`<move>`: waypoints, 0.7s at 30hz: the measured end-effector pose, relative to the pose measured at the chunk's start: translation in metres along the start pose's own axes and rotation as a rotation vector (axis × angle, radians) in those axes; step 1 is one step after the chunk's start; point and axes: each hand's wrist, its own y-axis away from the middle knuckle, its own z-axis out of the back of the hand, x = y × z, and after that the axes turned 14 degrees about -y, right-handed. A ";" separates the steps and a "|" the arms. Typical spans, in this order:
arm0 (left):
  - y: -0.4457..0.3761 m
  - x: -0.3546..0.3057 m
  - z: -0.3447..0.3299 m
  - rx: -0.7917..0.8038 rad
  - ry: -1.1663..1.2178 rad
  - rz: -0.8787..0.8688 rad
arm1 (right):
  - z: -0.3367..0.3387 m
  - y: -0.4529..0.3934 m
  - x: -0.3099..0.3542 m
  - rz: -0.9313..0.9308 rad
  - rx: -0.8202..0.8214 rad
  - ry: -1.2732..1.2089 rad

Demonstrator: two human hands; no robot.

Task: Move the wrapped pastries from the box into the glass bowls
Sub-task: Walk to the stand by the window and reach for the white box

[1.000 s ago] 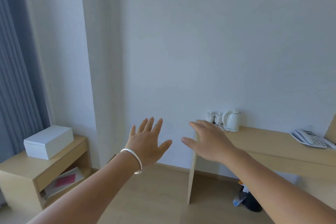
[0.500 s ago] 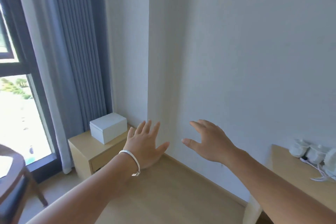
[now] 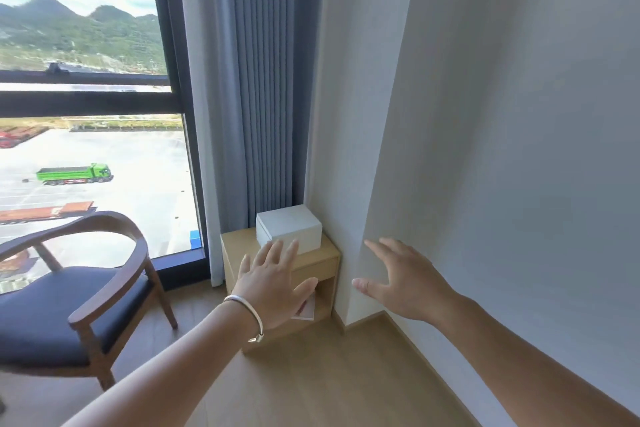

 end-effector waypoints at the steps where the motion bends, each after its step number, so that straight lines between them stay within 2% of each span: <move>1: -0.010 0.003 -0.004 0.007 0.002 0.020 | -0.004 -0.017 -0.004 0.014 0.018 -0.005; 6: -0.076 0.030 -0.030 0.043 0.004 0.092 | -0.029 -0.111 -0.017 0.076 0.083 -0.001; 16: -0.257 0.100 -0.091 0.081 0.052 0.193 | -0.069 -0.325 -0.038 0.105 0.184 0.027; 21: -0.318 0.126 -0.117 0.119 0.071 0.232 | -0.089 -0.406 -0.047 0.110 0.219 0.015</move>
